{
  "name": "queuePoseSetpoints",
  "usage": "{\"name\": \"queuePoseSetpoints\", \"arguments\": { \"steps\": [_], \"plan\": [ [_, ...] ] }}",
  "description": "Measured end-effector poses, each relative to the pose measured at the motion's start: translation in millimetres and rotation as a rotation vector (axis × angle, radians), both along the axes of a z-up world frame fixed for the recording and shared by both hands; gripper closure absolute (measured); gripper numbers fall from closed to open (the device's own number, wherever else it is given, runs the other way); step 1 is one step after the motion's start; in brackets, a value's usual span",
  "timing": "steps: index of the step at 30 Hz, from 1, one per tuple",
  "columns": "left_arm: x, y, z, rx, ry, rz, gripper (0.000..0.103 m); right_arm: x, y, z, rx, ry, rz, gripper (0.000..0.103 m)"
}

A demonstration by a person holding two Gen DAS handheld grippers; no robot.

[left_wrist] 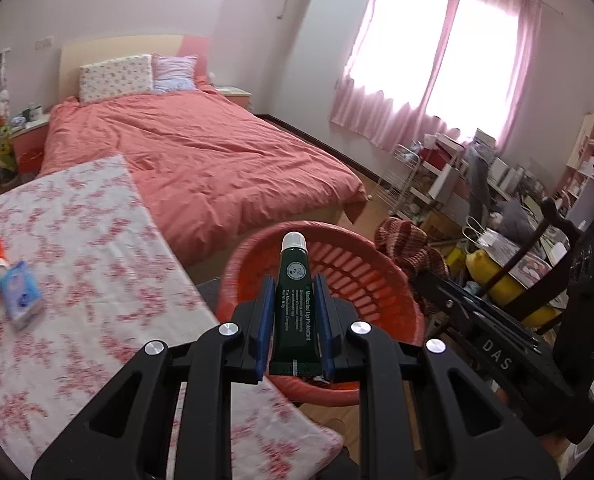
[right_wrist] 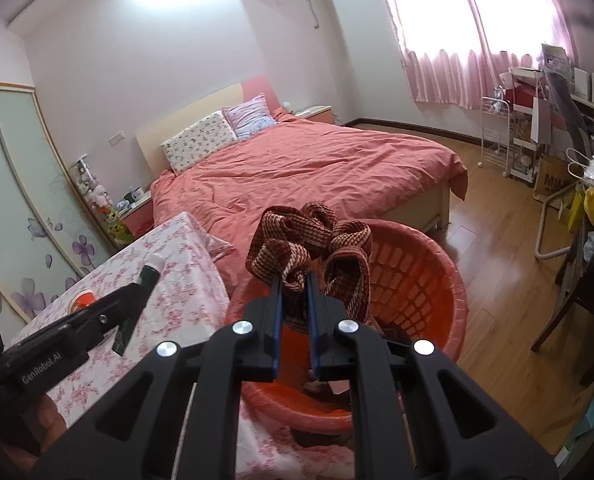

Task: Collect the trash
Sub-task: 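Carry the scrunchie and green tube over the orange basket and open both tools, then move both open tools back over the bed toward the orange cup and blue tissue pack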

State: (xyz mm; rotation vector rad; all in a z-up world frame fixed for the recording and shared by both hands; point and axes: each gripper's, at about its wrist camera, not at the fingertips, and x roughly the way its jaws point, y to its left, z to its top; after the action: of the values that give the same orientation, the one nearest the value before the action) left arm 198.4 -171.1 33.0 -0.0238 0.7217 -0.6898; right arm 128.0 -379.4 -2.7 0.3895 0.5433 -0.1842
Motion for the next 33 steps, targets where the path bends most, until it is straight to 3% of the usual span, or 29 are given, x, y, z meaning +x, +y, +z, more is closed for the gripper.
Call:
{"name": "queuePoseSetpoints", "arguments": {
  "steps": [13,17,20,26,33],
  "plan": [
    [4,-40,-21,0.029,0.043,-0.053,0.083,15,-40,-26,0.062,0.01,-0.025,0.091],
    [9,-46,-29,0.048,0.057,-0.045,0.083,21,-41,-30,0.073,0.012,-0.011,0.084],
    [12,-47,-36,0.061,0.071,-0.038,0.073,26,-46,-34,0.09,0.017,-0.013,0.081],
    [19,-30,-45,0.097,0.091,0.024,0.069,22,-51,-39,0.091,0.03,-0.047,0.072],
    [20,22,-46,0.163,0.058,0.132,0.068,23,-42,-37,0.07,0.046,-0.048,0.065]
  ]
}}
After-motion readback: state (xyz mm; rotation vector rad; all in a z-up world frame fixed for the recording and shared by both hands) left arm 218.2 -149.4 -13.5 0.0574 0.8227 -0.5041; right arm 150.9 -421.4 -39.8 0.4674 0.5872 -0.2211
